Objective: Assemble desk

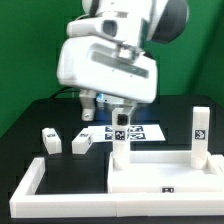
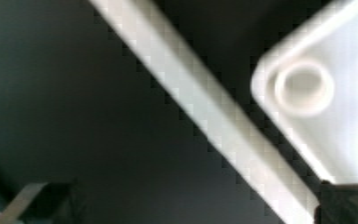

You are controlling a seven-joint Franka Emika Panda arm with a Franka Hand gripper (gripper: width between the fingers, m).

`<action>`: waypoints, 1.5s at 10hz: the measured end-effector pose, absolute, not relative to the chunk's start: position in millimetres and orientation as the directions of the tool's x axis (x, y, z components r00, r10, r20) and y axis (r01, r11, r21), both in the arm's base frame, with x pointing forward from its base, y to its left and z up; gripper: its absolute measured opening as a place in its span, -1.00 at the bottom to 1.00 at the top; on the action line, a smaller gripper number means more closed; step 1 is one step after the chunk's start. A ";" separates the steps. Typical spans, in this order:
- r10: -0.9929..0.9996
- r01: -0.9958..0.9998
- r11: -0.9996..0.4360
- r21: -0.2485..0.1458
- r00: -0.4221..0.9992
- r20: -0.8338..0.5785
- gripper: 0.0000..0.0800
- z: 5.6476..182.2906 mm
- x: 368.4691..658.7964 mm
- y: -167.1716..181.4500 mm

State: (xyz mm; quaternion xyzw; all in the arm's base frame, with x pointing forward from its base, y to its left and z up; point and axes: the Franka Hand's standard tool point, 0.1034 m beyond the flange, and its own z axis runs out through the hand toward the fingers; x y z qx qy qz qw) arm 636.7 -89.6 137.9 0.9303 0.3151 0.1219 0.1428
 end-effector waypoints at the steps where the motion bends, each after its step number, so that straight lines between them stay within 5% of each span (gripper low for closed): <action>1: 0.589 0.519 -0.787 0.334 0.794 0.154 0.62 138.1 637.5 -87.1; 4: 0.452 0.385 -0.874 0.295 0.868 0.207 0.62 135.2 635.0 -85.3; 6: 0.301 0.256 -0.940 0.224 0.933 0.197 0.62 105.4 586.5 -102.0; 10: 0.008 -0.020 -0.991 0.132 0.978 0.210 0.62 120.4 561.6 -159.2; 14: -0.014 -0.041 -0.991 0.125 0.978 0.209 0.62 118.7 560.8 -159.0; 15: -0.061 -0.074 -0.994 0.086 0.989 0.138 0.62 112.0 545.1 -170.9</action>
Offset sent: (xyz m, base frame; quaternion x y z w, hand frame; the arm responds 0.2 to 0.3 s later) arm 0.0000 0.0000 0.0000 0.0000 0.0000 0.1296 0.9916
